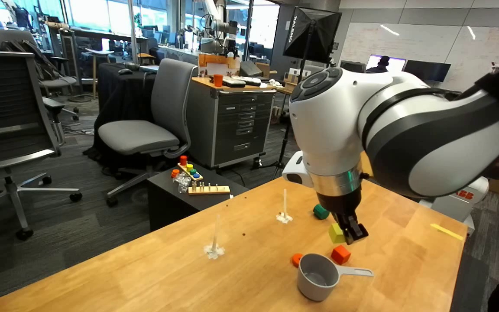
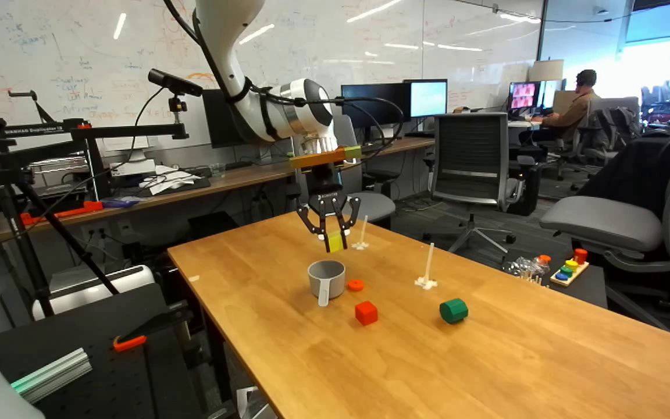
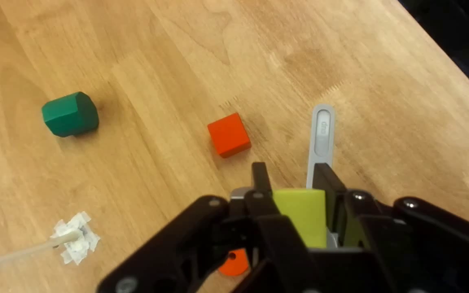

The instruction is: Put the three blocks in the gray cup

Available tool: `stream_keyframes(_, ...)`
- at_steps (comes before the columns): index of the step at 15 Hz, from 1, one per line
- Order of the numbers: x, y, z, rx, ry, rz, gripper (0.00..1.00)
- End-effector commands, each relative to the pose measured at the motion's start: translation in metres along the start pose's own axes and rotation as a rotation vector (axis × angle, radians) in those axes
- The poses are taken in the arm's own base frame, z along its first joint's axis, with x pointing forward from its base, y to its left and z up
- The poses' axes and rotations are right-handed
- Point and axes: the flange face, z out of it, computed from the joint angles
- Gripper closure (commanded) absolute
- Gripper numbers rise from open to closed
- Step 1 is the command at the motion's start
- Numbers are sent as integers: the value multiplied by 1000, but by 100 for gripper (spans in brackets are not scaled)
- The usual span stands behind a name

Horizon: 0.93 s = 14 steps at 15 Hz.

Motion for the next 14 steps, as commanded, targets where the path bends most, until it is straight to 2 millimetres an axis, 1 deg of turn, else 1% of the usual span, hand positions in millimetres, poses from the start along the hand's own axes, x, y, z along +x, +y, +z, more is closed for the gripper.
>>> stream_keyframes(1, 5, 15, -5, -26, 6, 43, 92)
stream_keyframes(3, 4, 26, -7, -19, 11, 69, 92)
stream_keyframes(5, 3, 42, -9, -4, 16, 99, 92)
stream_keyframes(10, -13, 104, -10, 99, 37, 196, 92)
stream_keyframes(14, -21, 132, -16, 135, 60, 255, 92)
